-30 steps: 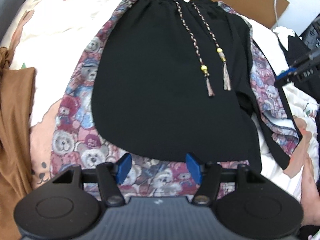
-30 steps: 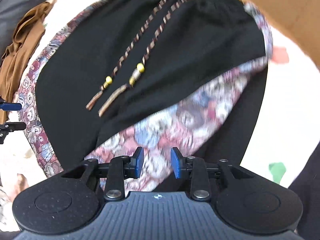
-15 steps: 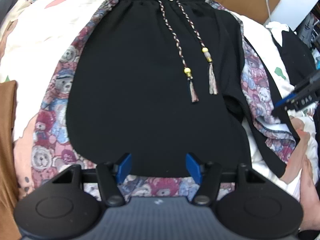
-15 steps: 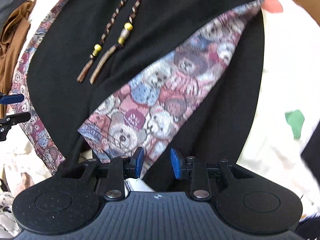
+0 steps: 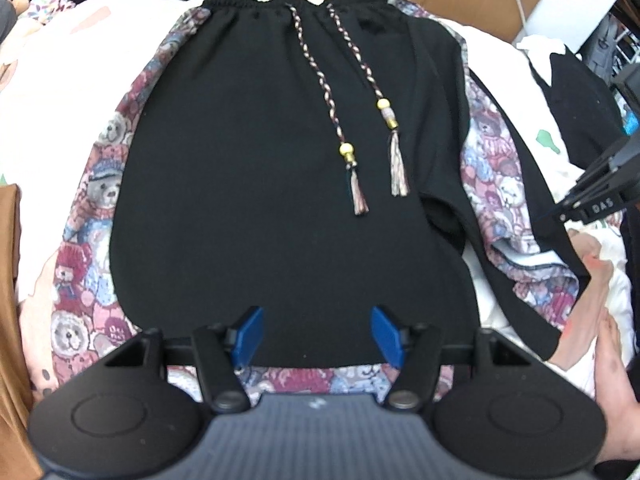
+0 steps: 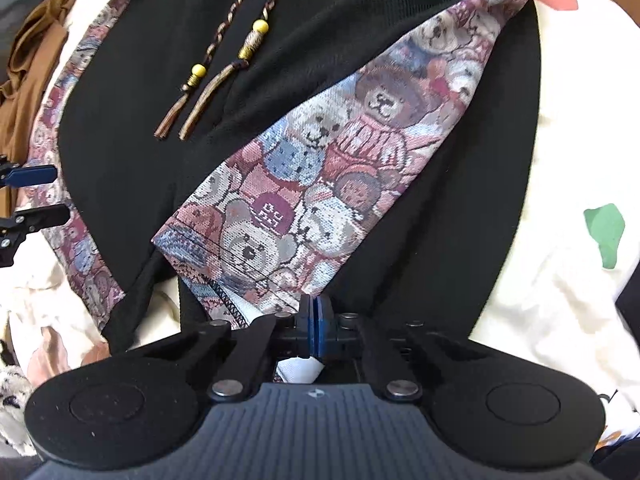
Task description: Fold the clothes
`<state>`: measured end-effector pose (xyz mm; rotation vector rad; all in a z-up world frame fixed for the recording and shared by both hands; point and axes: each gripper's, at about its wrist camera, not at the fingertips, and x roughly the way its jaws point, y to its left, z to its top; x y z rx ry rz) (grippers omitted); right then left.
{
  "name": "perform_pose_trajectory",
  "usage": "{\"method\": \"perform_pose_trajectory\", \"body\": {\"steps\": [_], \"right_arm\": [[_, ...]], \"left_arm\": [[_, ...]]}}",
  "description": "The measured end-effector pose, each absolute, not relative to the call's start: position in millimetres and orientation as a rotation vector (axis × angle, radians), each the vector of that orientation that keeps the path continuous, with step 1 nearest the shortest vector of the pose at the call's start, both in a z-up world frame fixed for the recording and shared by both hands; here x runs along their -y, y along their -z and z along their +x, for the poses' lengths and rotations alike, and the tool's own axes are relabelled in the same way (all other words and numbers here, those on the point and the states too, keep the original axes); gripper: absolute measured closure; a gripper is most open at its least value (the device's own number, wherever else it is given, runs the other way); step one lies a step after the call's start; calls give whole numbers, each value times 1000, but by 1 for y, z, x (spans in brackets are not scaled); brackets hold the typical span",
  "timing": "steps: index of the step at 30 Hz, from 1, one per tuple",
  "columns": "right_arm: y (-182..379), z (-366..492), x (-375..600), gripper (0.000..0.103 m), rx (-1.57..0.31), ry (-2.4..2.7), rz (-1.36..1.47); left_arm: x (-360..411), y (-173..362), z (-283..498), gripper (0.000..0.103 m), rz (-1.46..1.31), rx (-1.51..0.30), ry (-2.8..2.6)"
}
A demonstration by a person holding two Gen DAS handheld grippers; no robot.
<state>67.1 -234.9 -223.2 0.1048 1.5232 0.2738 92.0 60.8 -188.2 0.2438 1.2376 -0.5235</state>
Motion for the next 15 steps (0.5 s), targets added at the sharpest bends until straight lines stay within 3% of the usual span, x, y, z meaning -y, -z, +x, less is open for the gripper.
{"method": "perform_pose_trajectory", "body": {"steps": [6,8,10,12,15], "right_arm": [[219,58,255,100,-1514,-243,198],[221,57,258,93,-1519,-230,247],[223,57,255,77,-1524,-229,262],[226,57,248,67,-1523,-221,269],[228,62,246,64,-1533,-199,287]], "left_arm": [[-51,184,89,40,261,-1232,532],[-48,183,90,40,263,-1232,531],[-48,184,90,40,259,-1232,533],[-48,185,91,40,258,-1234,537],[-50,189,93,40,254,-1242,540]]}}
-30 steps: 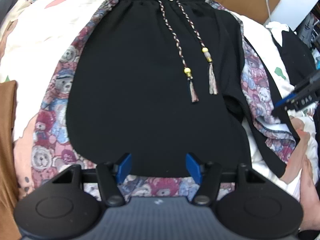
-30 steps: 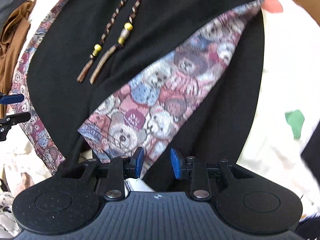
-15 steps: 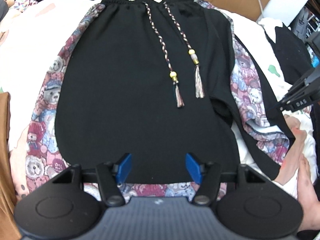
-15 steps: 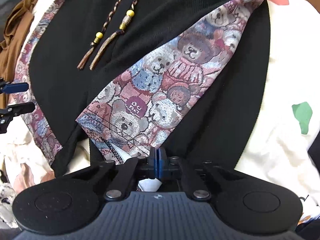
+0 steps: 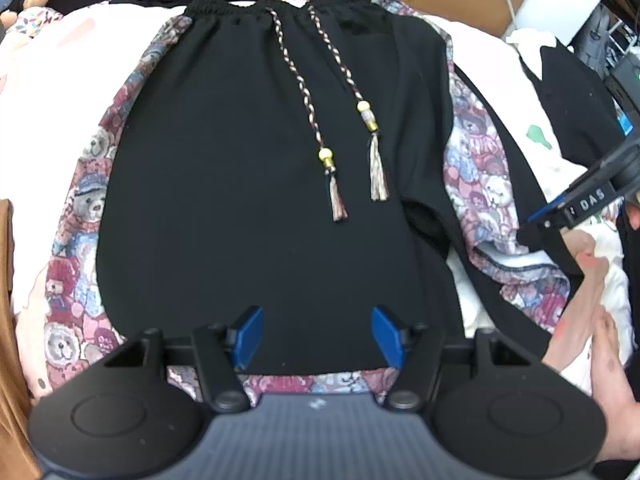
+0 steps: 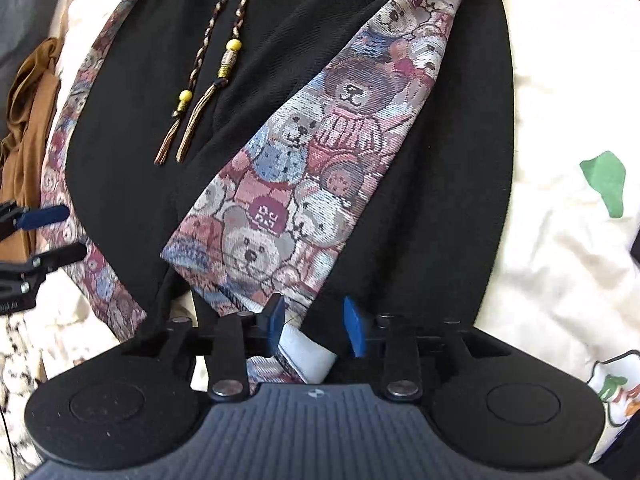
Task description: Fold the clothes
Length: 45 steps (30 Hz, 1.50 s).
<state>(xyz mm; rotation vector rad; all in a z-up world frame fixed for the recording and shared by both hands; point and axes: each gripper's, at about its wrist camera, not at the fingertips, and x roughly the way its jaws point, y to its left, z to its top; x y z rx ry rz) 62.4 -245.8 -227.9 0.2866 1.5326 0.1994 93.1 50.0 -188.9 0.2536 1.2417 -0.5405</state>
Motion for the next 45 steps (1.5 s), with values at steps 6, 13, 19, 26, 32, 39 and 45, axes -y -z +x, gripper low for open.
{"method": "perform_pose_trajectory", "body": {"steps": [6,13,19,26,32,39,45], "right_arm": [[242,71,240,59,-1578,-175,298],[253,76,232,71,-1601,-193,239],[248,77,232,91,-1600,-213,191],[236,67,246,93,-1590,-229,195],[220,56,277,94,-1588,-237,175],[204,34,313,95,-1569,-219,162],[209,23,342,95,-1563,-167,128]], "left_arm": [[-64,198,99,40,201,-1248,541],[-80,209,101,40,179,-1269,539],[-88,211,102,40,150,-1270,525],[-66,208,98,40,174,-1270,565],[-43,201,98,40,192,-1255,598],[-9,201,93,40,224,-1250,647],[16,201,86,40,230,-1244,704]]}}
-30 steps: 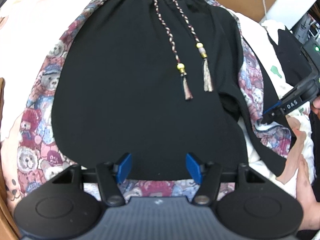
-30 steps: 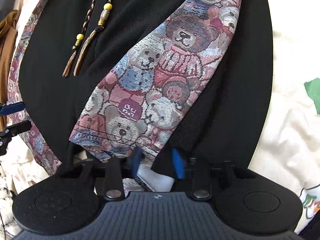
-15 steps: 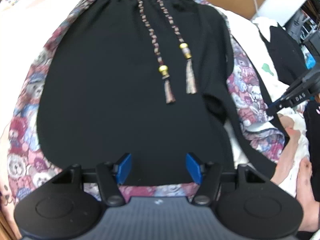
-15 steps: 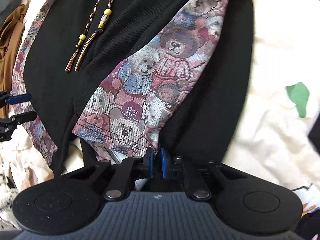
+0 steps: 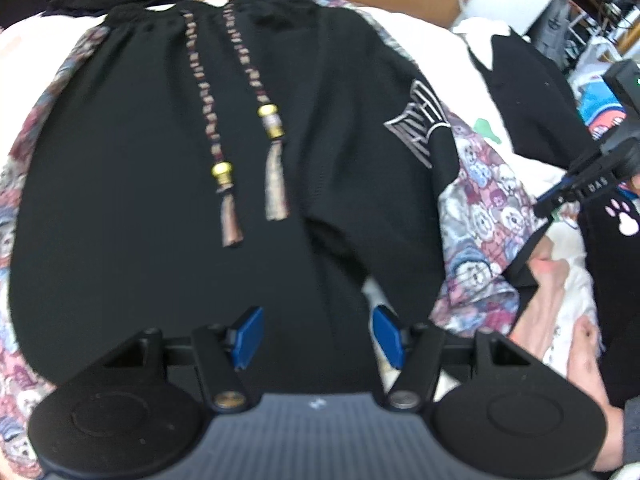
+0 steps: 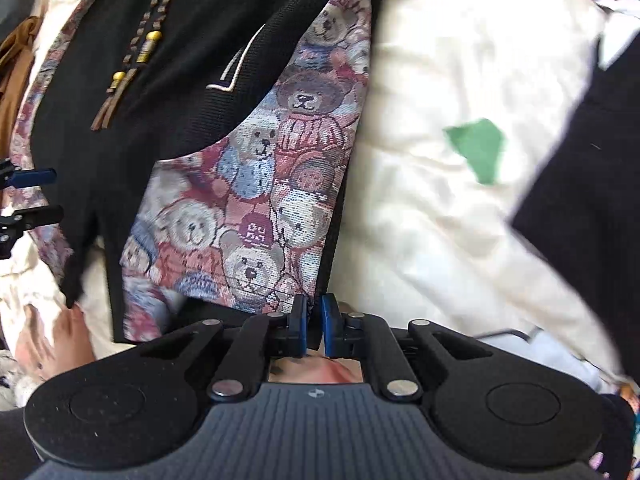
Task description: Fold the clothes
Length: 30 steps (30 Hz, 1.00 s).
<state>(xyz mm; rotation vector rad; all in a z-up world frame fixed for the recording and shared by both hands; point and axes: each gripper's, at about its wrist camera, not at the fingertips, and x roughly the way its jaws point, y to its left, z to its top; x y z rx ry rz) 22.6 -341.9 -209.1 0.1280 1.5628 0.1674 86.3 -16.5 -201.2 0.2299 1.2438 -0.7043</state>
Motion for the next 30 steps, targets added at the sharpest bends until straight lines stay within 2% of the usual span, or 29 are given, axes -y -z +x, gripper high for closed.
{"method": "perform_pose_trajectory", "body": {"steps": [13,26,30], "right_arm": [[201,6,427,97,-1522,-49,14],[215,20,399,97,-1539,-87,-83],[217,25,397,93,-1518,-80,-36]], "left_arm": [[65,216,75,39,289,-1307,799],[82,233,64,39,269,-1392,908],[87,235,63,37,264,-1419,910]]}}
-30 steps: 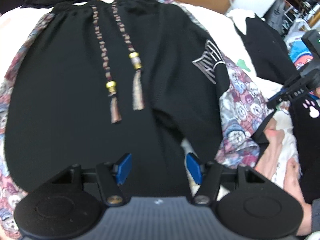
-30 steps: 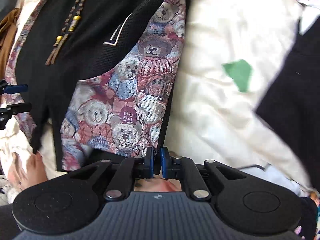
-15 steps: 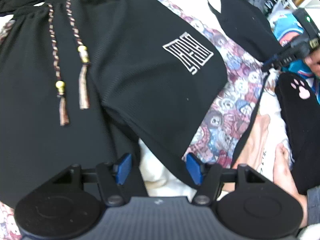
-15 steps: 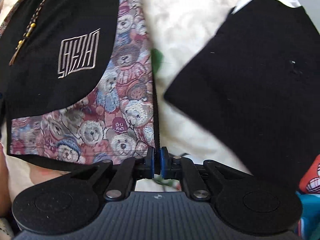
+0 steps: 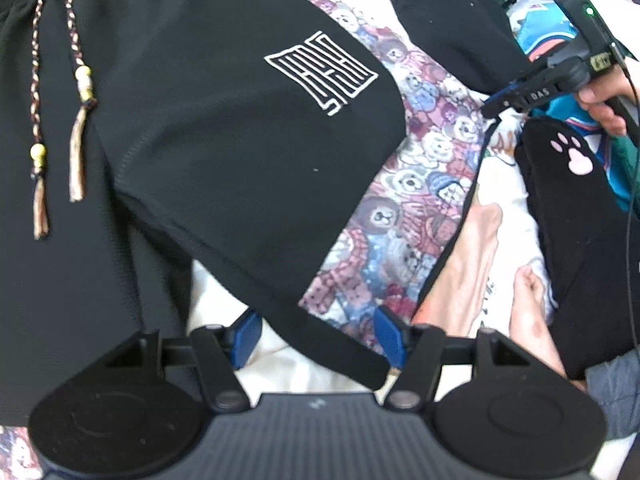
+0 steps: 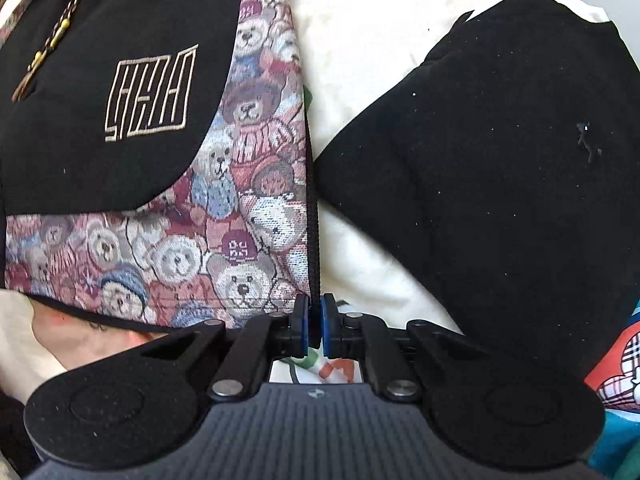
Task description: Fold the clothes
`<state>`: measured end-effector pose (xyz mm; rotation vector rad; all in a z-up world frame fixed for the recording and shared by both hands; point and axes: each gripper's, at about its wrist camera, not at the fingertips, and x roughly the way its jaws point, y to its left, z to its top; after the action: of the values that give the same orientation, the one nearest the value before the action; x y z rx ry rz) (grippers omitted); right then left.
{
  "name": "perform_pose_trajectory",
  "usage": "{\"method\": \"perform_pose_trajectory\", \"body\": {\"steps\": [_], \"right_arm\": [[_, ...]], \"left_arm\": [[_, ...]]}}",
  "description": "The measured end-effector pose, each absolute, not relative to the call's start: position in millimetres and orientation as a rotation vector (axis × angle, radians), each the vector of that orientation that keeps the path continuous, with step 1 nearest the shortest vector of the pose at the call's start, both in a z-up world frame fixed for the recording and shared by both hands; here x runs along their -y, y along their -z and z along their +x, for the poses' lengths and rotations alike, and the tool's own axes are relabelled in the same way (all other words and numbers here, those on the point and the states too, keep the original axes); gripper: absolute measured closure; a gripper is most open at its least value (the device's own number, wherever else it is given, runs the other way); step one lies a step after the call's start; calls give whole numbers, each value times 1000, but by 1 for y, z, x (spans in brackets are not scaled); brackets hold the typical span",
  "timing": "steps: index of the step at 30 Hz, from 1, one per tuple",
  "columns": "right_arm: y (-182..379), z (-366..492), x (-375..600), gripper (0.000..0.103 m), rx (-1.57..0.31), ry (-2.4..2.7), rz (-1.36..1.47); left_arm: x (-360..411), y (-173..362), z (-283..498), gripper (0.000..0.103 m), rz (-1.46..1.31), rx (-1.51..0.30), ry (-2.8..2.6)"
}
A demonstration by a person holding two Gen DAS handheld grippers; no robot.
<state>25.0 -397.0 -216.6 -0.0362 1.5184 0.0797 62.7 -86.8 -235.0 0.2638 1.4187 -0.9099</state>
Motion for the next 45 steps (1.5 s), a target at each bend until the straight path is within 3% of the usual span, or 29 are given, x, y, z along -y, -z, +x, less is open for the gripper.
{"method": "perform_pose_trajectory", "body": {"steps": [7,8,11,12,18,25,28,30,33,36,41,45], "right_arm": [[224,30,388,72,-1518,-77,-23],[226,30,386,72,-1522,-79,-23],[230,30,380,81,-1538,-111,-35],[230,30,376,90,-1543,-129,-51],[222,40,371,94,-1571,-197,-58],[216,48,368,95,-1603,-218,-61],[228,46,357,95,-1629,-199,-106],[234,46,350,93,-1656,-185,-143],[230,49,343,86,-1678,-236,-155],[220,58,346,72,-1657,-214,-111],[200,69,353,72,-1586,-187,-71],[175,41,438,72,-1495,-186,-47]], "left_arm": [[90,245,51,42,288,-1510,909],[89,245,50,49,290,-1507,905],[84,247,46,79,285,-1500,897],[81,246,47,87,268,-1499,901],[71,238,51,96,249,-1495,968],[77,236,47,97,298,-1529,1015],[83,236,40,89,370,-1533,1015],[85,231,37,70,401,-1529,1027],[82,223,35,58,443,-1528,1043],[81,220,37,58,472,-1517,1015],[72,208,52,58,429,-1475,959],[67,198,68,58,377,-1416,917]]}}
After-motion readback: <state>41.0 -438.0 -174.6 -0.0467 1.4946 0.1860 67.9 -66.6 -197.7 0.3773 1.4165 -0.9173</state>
